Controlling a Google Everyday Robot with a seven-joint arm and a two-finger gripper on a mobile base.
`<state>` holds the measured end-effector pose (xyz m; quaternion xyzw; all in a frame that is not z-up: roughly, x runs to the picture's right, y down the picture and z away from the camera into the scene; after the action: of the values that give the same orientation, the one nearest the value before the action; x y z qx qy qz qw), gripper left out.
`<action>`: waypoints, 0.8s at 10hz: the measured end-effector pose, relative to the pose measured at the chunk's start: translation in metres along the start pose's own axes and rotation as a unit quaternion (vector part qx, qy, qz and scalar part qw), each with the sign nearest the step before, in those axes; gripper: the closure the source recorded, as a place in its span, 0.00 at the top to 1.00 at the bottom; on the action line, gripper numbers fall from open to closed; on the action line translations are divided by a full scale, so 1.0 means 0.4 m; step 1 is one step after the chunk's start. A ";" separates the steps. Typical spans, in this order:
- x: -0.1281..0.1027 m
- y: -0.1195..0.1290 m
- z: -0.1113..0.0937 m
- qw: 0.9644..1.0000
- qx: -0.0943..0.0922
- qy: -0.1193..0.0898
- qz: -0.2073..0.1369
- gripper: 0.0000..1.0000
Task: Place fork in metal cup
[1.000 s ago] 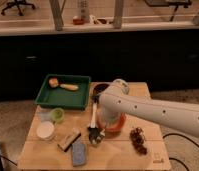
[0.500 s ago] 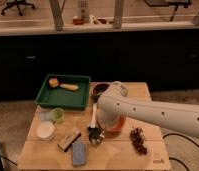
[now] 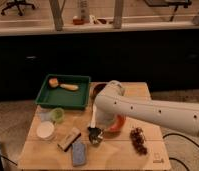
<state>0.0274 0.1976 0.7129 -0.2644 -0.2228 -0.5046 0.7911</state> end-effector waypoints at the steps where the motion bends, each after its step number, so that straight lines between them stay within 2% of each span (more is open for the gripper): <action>1: -0.009 -0.007 -0.002 1.000 0.000 -0.005 -0.008 0.00; 8: -0.053 -0.042 -0.008 0.998 0.000 -0.038 -0.055 0.00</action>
<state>0.0040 0.2042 0.7005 -0.2712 -0.2670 -0.5373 0.7527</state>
